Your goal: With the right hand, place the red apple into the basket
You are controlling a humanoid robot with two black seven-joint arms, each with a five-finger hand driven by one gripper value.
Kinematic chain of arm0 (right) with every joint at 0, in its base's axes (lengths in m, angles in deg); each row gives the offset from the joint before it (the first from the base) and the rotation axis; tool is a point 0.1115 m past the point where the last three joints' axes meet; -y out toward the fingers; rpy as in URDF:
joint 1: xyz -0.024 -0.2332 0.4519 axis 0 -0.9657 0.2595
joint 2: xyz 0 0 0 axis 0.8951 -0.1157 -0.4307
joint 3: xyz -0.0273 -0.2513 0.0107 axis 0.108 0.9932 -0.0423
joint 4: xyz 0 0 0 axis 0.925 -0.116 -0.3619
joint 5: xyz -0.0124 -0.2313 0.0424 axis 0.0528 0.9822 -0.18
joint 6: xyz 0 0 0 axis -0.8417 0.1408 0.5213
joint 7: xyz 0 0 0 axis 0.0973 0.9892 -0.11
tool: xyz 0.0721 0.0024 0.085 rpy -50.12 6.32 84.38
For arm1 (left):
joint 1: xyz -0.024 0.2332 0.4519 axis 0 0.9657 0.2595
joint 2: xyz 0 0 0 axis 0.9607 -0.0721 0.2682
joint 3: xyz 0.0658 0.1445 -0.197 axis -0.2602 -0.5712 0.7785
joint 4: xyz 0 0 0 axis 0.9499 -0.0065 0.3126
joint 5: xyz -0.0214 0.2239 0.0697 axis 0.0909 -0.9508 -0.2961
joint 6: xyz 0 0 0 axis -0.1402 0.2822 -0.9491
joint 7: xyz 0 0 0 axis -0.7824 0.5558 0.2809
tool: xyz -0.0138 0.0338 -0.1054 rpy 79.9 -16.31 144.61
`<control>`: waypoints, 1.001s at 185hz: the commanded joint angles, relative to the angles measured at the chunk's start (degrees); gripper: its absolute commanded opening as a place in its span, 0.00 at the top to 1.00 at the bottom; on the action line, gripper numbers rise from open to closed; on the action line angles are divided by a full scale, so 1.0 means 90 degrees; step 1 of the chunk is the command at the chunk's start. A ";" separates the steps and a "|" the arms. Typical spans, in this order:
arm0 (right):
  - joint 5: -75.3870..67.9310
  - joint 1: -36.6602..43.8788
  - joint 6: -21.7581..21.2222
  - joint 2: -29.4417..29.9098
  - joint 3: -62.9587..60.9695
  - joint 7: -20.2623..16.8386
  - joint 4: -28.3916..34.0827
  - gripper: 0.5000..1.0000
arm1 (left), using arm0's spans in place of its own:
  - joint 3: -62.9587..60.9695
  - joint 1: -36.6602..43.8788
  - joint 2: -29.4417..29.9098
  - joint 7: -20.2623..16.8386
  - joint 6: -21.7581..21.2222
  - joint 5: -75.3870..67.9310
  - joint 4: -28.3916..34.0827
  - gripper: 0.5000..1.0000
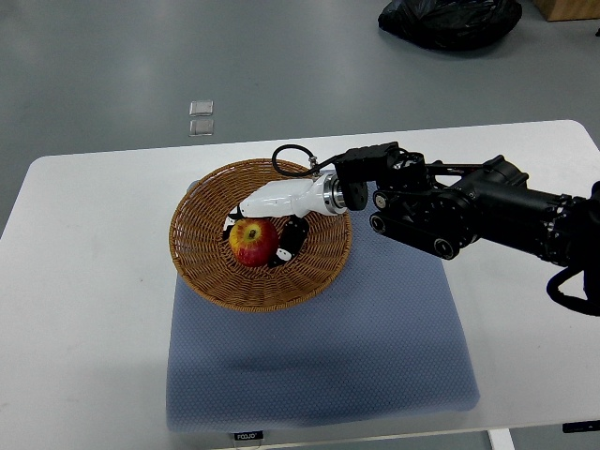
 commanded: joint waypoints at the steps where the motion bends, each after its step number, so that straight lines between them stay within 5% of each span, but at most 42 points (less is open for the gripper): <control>1: -0.0012 0.0029 -0.0029 0.0000 -0.0010 0.0001 0.0008 0.28 | -0.0009 0.0003 0.0000 0.0000 0.0000 0.0000 0.0005 0.00; 80: -0.0344 0.0253 -0.0068 -0.0020 -0.0430 0.0001 0.0047 0.23 | -0.0009 0.0003 0.0000 0.0000 0.0000 0.0000 0.0015 0.00; 99: -0.0481 0.0312 -0.0234 -0.0137 -0.0655 0.0001 0.0047 0.23 | -0.0009 0.0003 0.0000 0.0000 0.0000 0.0000 0.0015 0.00; 106: -0.0783 0.0361 -0.0722 -0.0371 -0.1064 0.0001 0.0037 0.23 | -0.0009 -0.0007 0.0000 0.0000 0.0000 0.0000 0.0015 0.00; 127: -0.1135 0.0341 -0.1084 -0.0733 -0.1543 -0.0008 0.0037 0.23 | -0.0009 -0.0007 0.0000 0.0000 0.0000 0.0000 0.0015 0.00; 169: -0.1848 -0.0167 -0.1025 -0.1202 -0.2188 -0.0174 0.0008 0.23 | -0.0009 -0.0007 0.0000 0.0000 0.0000 0.0000 0.0005 0.00; 185: -0.2736 -0.0908 -0.0713 -0.1504 -0.2969 -0.0643 -0.0061 0.23 | -0.0009 -0.0007 0.0000 0.0000 0.0000 0.0000 -0.0005 0.00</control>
